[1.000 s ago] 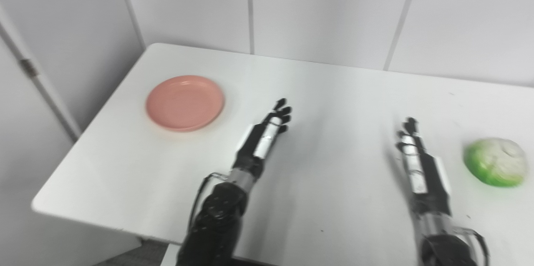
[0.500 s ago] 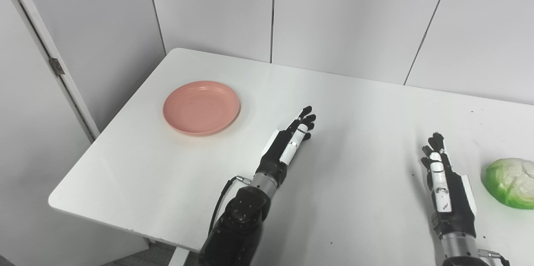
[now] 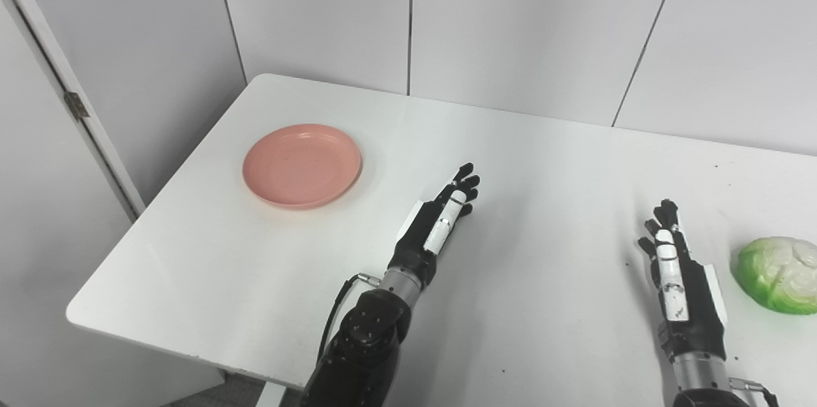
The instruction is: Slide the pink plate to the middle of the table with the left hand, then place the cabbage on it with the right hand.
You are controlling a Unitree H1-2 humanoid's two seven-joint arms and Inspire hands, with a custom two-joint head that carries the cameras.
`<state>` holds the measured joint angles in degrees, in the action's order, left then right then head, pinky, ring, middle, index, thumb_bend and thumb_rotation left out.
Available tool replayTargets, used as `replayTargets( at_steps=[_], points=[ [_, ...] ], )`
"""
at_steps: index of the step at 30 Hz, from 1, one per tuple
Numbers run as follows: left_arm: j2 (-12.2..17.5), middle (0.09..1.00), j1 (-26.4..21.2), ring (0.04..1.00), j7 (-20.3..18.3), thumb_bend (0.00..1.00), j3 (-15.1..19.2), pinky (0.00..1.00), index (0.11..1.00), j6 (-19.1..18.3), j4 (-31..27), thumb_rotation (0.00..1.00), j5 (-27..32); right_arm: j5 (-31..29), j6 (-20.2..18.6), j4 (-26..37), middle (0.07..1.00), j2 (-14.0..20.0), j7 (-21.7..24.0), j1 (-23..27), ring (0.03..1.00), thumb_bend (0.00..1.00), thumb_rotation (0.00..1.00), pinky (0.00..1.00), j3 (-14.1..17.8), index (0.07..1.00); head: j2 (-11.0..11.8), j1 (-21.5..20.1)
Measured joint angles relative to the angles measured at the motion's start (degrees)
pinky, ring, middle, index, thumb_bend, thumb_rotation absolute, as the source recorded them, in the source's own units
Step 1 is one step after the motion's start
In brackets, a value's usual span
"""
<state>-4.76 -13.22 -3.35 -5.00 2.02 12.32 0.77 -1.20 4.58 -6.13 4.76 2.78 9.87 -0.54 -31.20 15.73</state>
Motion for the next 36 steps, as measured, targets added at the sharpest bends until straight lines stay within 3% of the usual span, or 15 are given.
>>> replayTargets(
  at_steps=[6, 14, 24, 36],
  points=[
    [0.4, 0.942, 1.2, 0.940, 0.0, 0.44, 0.3, 0.92, 0.934, -2.4, -4.3, 1.00, 0.0, -0.4, 0.1, -1.0, 1.000, 0.0, 0.0, 0.8, 0.981, 0.18, 1.00, 0.97, 0.3, 1.000, 0.6, 1.7],
    [1.9, 0.931, -0.1, 0.931, 0.0, 0.47, 1.4, 0.97, 0.926, -6.3, -12.9, 1.00, 0.1, -0.5, 0.8, -2.2, 0.999, 0.3, 0.6, 1.6, 0.978, 0.16, 1.00, 0.97, 0.3, 1.000, 1.0, 2.4],
    [2.8, 0.924, -4.7, 0.920, 0.5, 0.48, 6.3, 0.93, 0.918, -12.4, -20.7, 1.00, 2.6, -0.5, 1.8, -2.4, 0.996, 0.3, 1.0, 1.7, 0.979, 0.15, 1.00, 0.98, 0.3, 1.000, 1.2, 3.7],
    [6.5, 0.937, -10.2, 0.922, 3.8, 0.43, 14.0, 0.92, 0.931, -14.5, -22.5, 1.00, 4.7, -0.5, 1.7, -1.3, 0.995, 0.4, 1.2, 1.2, 0.978, 0.12, 1.00, 0.98, 0.4, 1.000, 0.4, 3.8]
  ],
)
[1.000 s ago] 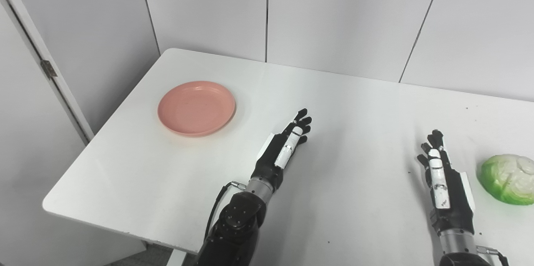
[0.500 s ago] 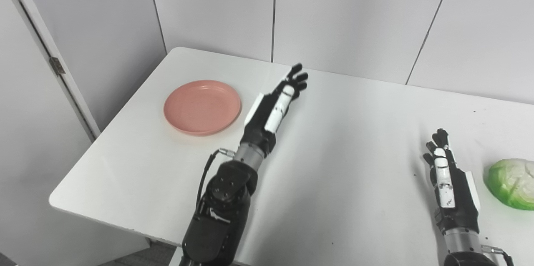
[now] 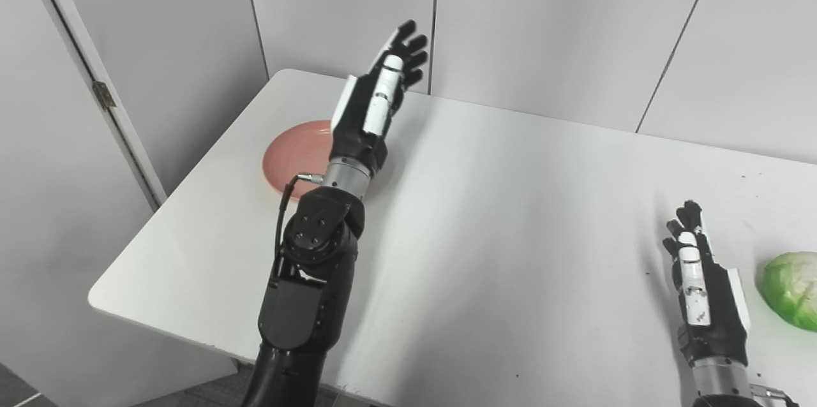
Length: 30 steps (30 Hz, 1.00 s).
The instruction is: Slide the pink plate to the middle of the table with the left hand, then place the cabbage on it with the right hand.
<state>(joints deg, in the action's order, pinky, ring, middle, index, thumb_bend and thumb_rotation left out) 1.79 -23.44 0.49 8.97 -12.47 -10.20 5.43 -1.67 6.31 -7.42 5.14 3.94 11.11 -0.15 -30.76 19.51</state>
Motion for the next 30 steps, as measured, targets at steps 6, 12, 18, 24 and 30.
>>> replayTargets(
  at_steps=[6, 12, 18, 24, 30],
  points=[
    [2.5, 0.924, -2.7, 0.918, 1.5, 0.43, 4.4, 0.93, 0.916, 0.1, 1.7, 1.00, 1.7, 0.4, 0.0, 0.3, 0.989, 0.0, -0.1, 0.0, 0.970, 0.14, 1.00, 0.96, -0.1, 1.000, -0.6, 0.0],
    [6.4, 0.928, -3.7, 0.932, 3.3, 0.44, 8.7, 0.94, 0.919, 0.2, 3.8, 1.00, 2.8, 0.0, 0.0, 0.3, 0.998, 0.0, 0.2, 0.0, 0.978, 0.14, 1.00, 0.98, 0.0, 1.000, -0.7, 0.2],
    [9.4, 0.917, -3.7, 0.921, 3.8, 0.43, 12.4, 0.93, 0.904, 1.3, 6.9, 1.00, 4.6, -0.2, 0.0, 0.3, 0.997, 0.2, 0.5, -0.1, 0.979, 0.15, 1.00, 0.97, 0.0, 1.000, -0.9, 0.1],
    [12.1, 0.926, -3.7, 0.927, 4.3, 0.44, 15.4, 0.94, 0.913, 5.0, 11.6, 1.00, 6.1, -0.1, 0.0, 0.5, 0.992, 0.2, 0.5, -0.2, 0.975, 0.15, 1.00, 0.98, 0.0, 1.000, -1.0, 0.3],
    [14.8, 0.924, -3.6, 0.929, 4.2, 0.44, 17.1, 0.93, 0.904, 7.0, 16.3, 1.00, 6.8, -0.1, -0.1, 0.9, 1.000, 0.2, 0.6, -0.4, 0.984, 0.14, 1.00, 0.99, 0.0, 1.000, -1.1, 0.5]
  ],
)
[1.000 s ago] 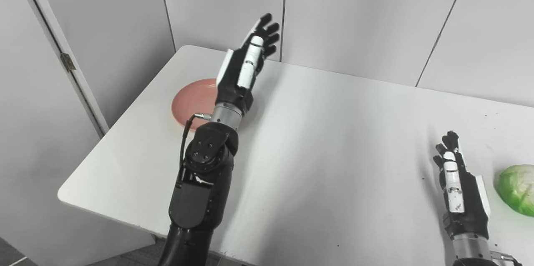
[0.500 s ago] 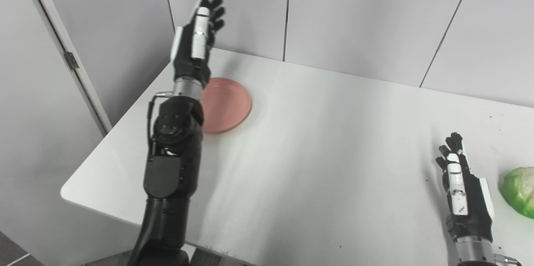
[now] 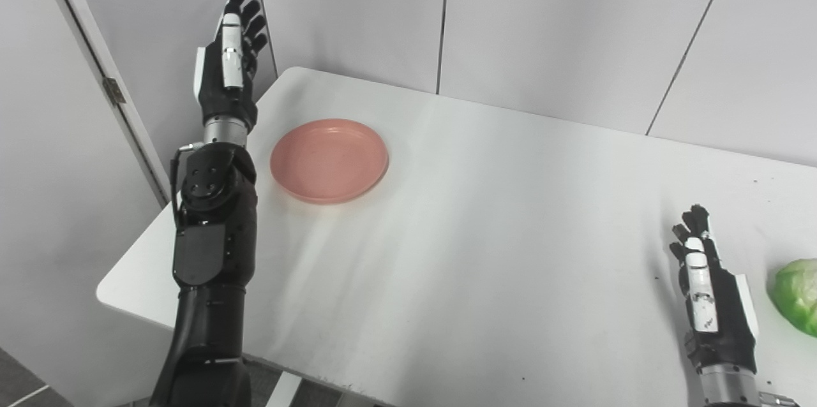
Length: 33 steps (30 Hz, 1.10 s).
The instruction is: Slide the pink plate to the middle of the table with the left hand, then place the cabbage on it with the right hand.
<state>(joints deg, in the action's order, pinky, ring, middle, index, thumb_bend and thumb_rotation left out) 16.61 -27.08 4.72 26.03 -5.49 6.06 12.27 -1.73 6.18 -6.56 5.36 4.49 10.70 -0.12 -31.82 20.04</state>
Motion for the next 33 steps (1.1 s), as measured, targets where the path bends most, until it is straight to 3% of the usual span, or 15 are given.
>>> replayTargets(
  at_steps=[19, 33],
  points=[
    [2.5, 0.879, 0.6, 0.880, -0.2, 0.44, 1.8, 0.88, 0.865, 1.8, 10.3, 1.00, 5.4, 0.0, 0.0, 0.4, 0.995, 0.2, 0.1, -0.3, 0.976, 0.14, 1.00, 0.97, 0.0, 1.000, -0.4, 0.1],
    [2.5, 0.886, 1.0, 0.891, -0.2, 0.41, 0.4, 0.88, 0.877, 1.9, 18.5, 1.00, 6.4, -0.2, -0.1, 0.9, 0.999, 0.2, 0.1, -0.7, 0.979, 0.13, 1.00, 0.97, 0.0, 1.000, -1.0, 0.1]
  ],
)
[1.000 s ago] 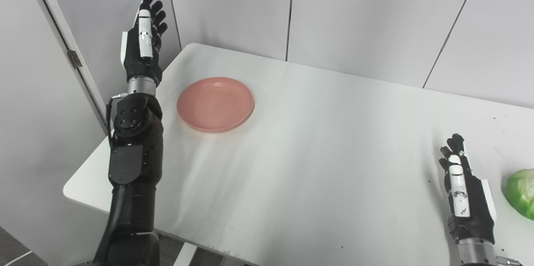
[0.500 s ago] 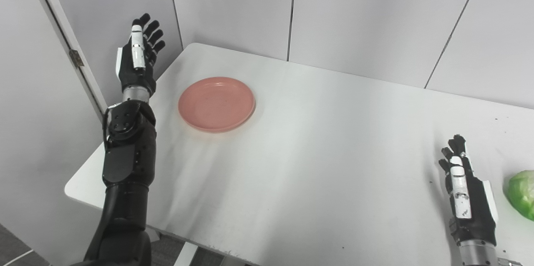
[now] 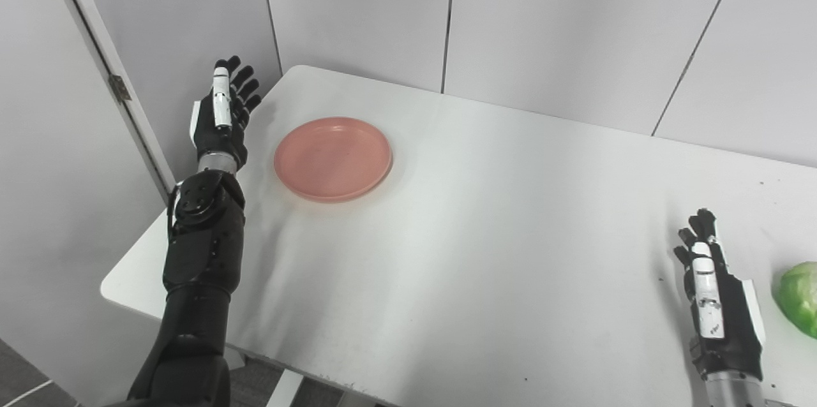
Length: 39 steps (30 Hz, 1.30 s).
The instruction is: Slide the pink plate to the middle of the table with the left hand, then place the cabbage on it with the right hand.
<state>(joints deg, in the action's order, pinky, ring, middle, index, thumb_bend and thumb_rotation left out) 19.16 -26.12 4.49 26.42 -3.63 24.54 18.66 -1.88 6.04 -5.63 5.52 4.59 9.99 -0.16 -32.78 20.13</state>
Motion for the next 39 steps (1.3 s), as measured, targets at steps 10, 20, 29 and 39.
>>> replayTargets(
  at_steps=[10, 20, 29, 39],
  points=[
    [-0.1, 0.872, -0.2, 0.876, 0.0, 0.40, 0.1, 0.87, 0.866, 0.3, 6.1, 1.00, 0.6, -0.2, -0.4, 0.1, 0.998, 0.1, 0.0, -0.1, 0.983, 0.13, 1.00, 0.98, 0.0, 1.000, -0.4, 0.0],
    [0.3, 0.905, -2.8, 0.901, -1.2, 0.39, 0.2, 0.91, 0.897, 2.5, 12.3, 1.00, 2.0, -0.3, -0.4, 0.1, 0.998, 0.1, 0.1, -0.1, 0.978, 0.13, 1.00, 0.96, 0.0, 1.000, -0.4, -0.3],
    [0.7, 0.924, -5.3, 0.923, -5.1, 0.38, 0.0, 0.94, 0.910, 4.5, 18.2, 1.00, 3.5, -0.4, -0.4, 0.0, 0.999, 0.1, 0.2, -0.1, 0.979, 0.13, 1.00, 0.97, 0.0, 1.000, -0.8, -0.7],
    [-0.3, 0.914, -6.7, 0.912, -10.6, 0.38, 0.0, 0.94, 0.913, 5.7, 21.4, 1.00, 7.2, -0.1, -0.4, 0.1, 0.996, 0.0, 0.0, -0.1, 0.977, 0.15, 1.00, 0.97, 0.0, 1.000, -1.1, -1.6]
  ],
)
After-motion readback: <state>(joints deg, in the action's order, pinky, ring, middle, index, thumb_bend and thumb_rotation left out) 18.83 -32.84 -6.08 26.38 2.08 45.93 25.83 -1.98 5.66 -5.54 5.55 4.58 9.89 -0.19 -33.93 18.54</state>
